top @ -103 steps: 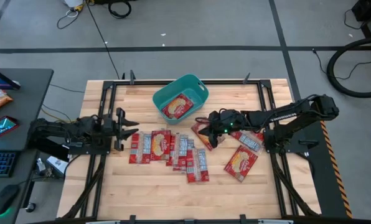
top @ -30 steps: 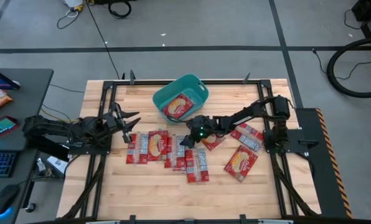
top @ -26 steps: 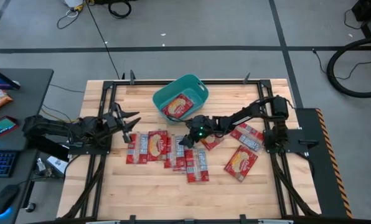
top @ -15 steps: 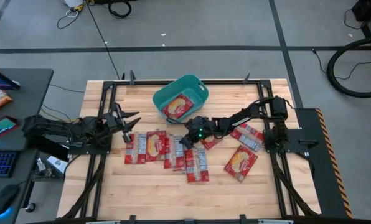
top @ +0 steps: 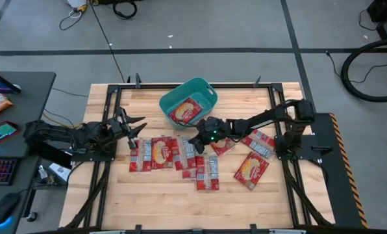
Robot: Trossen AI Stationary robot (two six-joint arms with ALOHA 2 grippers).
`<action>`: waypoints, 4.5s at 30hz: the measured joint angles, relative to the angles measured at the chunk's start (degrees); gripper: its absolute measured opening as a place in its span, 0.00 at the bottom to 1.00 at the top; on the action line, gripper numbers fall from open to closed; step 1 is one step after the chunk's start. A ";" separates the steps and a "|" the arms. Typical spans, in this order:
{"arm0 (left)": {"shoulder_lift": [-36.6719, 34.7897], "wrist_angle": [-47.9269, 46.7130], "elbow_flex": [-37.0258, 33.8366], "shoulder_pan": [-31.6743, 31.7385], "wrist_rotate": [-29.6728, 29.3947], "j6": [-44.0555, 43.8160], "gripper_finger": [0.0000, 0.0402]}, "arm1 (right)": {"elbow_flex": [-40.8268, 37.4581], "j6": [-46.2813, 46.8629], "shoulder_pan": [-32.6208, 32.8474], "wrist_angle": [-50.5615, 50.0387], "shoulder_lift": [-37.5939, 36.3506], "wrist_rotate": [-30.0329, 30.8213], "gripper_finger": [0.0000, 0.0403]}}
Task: Sort popcorn bags into baskets
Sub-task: Put the popcorn bag into the blue bin
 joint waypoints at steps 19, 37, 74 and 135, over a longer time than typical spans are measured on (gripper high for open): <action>0.26 -0.37 0.00 -0.02 0.00 -0.86 0.30 | 0.20 -15.51 -2.81 2.26 -18.12 12.03 0.01; 0.26 -0.43 0.00 -0.02 -0.02 -0.58 0.30 | 0.22 -29.77 -4.30 26.91 -6.93 30.47 0.02; 0.26 -1.01 0.00 -0.02 -0.02 -0.85 0.30 | 0.22 -32.53 -1.35 5.17 -7.02 48.52 0.26; 0.26 -3.06 0.02 -0.02 -0.03 -0.78 0.30 | -0.63 -12.18 -16.53 -54.10 -16.56 2.64 0.56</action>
